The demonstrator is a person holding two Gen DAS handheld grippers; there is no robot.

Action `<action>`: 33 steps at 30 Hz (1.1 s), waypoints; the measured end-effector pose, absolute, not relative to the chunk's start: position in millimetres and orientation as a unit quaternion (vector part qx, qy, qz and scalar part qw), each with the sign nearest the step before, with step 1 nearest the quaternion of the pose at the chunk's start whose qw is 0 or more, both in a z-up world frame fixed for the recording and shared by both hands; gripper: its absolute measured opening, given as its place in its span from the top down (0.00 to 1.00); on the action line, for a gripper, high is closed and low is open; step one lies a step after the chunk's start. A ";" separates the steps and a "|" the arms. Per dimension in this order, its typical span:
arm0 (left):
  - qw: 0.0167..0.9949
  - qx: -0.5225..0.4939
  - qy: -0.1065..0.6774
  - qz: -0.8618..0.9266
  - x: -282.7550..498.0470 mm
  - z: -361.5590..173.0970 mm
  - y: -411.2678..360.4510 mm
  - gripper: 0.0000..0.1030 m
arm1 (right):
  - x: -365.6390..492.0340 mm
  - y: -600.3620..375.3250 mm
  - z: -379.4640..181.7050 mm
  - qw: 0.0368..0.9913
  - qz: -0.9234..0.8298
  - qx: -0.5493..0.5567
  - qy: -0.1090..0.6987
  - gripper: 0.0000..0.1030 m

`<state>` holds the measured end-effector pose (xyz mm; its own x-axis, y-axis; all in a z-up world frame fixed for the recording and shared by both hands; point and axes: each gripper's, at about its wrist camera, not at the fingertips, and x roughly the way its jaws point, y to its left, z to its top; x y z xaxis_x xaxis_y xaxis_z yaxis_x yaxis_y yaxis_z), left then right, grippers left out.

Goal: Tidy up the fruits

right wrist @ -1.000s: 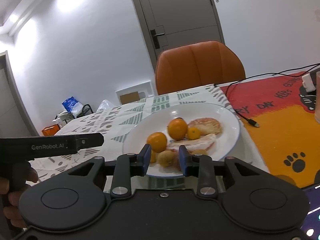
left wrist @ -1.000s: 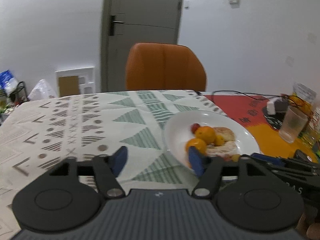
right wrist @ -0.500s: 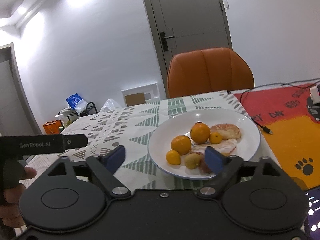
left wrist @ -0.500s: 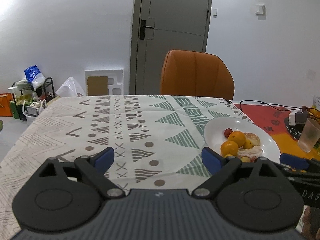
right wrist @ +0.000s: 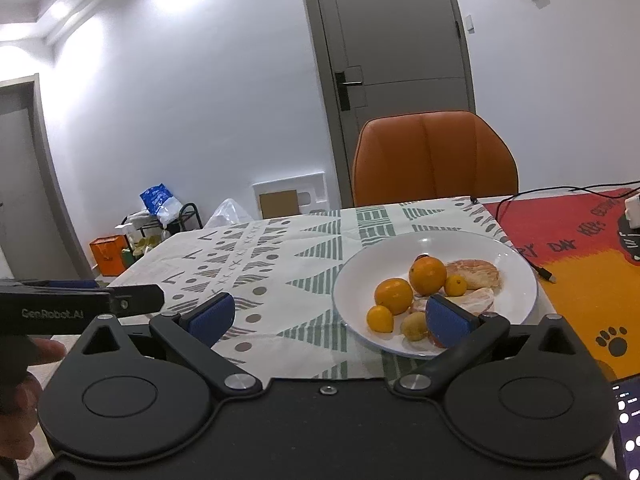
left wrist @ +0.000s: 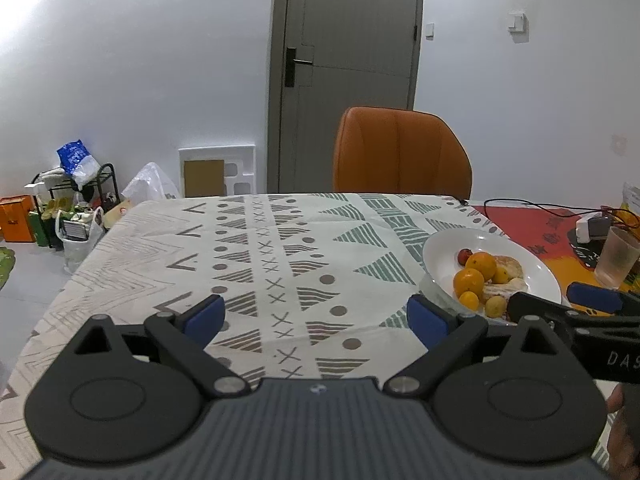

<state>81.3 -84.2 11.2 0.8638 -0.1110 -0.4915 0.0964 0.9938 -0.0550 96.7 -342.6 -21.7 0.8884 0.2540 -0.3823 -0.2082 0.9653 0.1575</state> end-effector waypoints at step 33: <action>0.960 -0.044 0.275 -0.010 21.2 8.9 -12.7 0.02 | 52.1 -289.6 -10.4 0.964 0.157 0.034 0.214 0.00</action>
